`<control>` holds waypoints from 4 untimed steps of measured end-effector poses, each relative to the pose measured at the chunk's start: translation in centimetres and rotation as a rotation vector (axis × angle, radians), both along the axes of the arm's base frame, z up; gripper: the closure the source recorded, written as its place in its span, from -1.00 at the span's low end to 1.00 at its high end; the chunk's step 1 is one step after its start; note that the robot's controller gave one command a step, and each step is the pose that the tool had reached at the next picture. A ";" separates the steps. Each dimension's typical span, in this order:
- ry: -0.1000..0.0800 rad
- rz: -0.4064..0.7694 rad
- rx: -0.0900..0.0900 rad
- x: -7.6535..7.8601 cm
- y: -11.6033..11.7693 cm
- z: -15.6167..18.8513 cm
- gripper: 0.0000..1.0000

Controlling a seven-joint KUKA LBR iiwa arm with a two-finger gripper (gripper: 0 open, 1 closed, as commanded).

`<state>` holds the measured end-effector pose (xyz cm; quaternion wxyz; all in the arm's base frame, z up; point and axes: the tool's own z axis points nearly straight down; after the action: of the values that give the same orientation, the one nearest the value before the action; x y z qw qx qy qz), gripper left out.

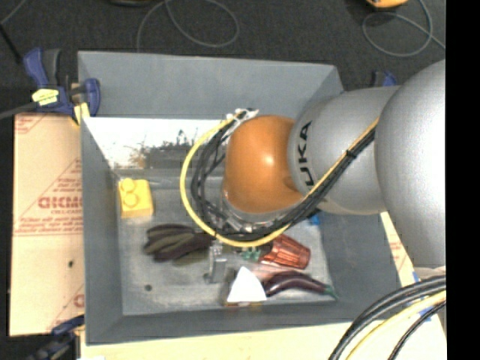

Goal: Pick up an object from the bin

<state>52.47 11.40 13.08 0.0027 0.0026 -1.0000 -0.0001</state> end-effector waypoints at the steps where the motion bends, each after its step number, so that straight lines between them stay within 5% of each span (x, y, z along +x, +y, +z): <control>1: -0.007 -0.003 0.001 0.2 0.0 0.5 -1.00; 2: -0.003 -0.210 0.001 1.7 1.2 -5.9 1.00; 3: -0.003 -0.210 0.001 1.7 1.2 -5.9 1.00; 4: -0.005 -0.201 0.001 0.8 0.6 3.6 1.00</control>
Offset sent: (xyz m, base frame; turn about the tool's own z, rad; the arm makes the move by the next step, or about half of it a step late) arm 0.0149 0.0124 -0.0608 0.2104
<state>53.29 12.00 16.68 0.0003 -0.0977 -0.9952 -0.0011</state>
